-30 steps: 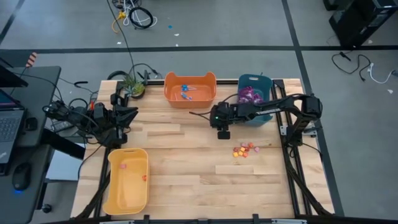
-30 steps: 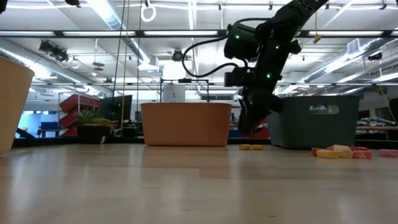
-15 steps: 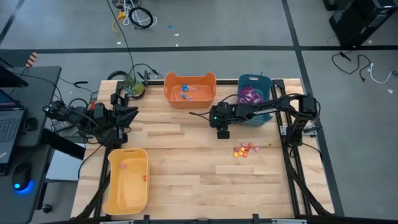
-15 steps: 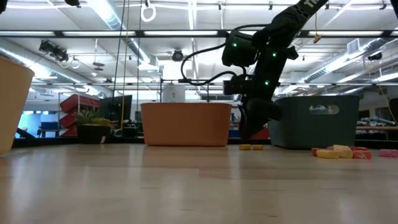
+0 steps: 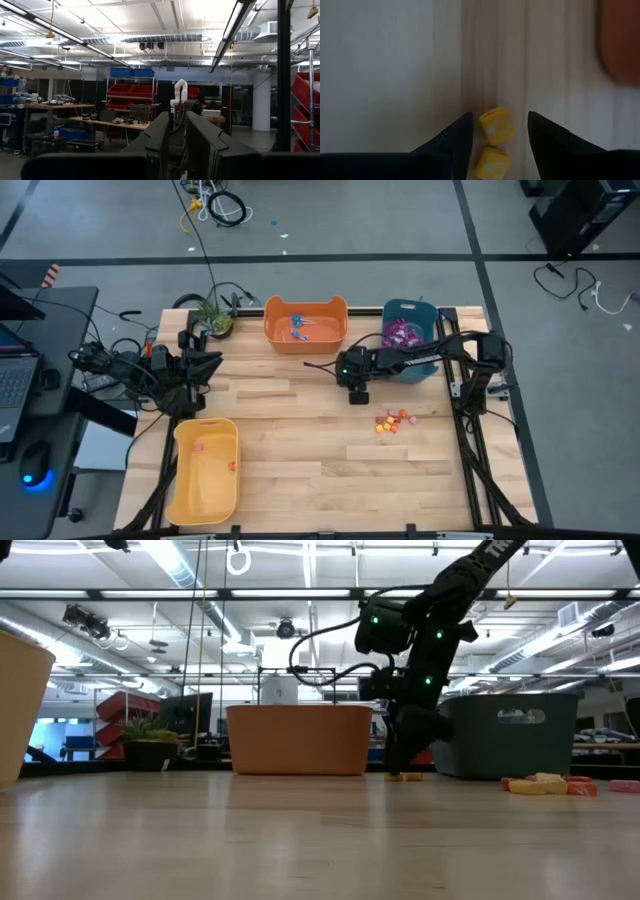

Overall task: Sort candy
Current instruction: Put the yellow candy into the yellow bin

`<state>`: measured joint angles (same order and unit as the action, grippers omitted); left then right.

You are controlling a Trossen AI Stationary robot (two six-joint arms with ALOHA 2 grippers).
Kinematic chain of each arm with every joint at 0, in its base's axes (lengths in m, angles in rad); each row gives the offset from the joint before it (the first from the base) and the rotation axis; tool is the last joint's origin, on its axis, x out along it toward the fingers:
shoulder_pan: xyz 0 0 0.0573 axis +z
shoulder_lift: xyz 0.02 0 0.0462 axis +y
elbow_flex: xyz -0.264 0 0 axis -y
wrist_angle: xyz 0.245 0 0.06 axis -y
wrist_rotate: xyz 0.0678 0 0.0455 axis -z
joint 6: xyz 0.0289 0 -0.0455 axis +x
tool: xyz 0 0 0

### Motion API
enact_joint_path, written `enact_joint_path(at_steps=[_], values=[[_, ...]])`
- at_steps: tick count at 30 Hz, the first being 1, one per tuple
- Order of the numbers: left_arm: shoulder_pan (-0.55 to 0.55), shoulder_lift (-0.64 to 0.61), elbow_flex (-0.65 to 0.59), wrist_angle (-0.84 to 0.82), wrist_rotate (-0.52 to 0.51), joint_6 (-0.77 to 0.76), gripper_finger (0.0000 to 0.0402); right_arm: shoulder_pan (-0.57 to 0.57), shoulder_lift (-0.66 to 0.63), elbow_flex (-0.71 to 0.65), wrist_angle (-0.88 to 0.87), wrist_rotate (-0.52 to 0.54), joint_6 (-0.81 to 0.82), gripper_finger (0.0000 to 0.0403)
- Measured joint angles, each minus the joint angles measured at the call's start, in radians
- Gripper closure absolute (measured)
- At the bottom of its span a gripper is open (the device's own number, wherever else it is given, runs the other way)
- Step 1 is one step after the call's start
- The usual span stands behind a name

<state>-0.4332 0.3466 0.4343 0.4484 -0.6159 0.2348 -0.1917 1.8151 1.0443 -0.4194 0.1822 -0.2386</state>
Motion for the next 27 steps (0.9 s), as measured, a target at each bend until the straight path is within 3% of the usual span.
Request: enact_joint_path(at_steps=[18,27], values=[[0.0,0.0,0.0,-0.006,0.0,0.0,0.0335,-0.004,0.026,0.001,-0.003,-0.005,0.004,0.023],[0.0,0.0,0.0,-0.006,0.0,0.0,0.0335,-0.016,0.025,0.001,-0.026,-0.122,0.062,0.0247]])
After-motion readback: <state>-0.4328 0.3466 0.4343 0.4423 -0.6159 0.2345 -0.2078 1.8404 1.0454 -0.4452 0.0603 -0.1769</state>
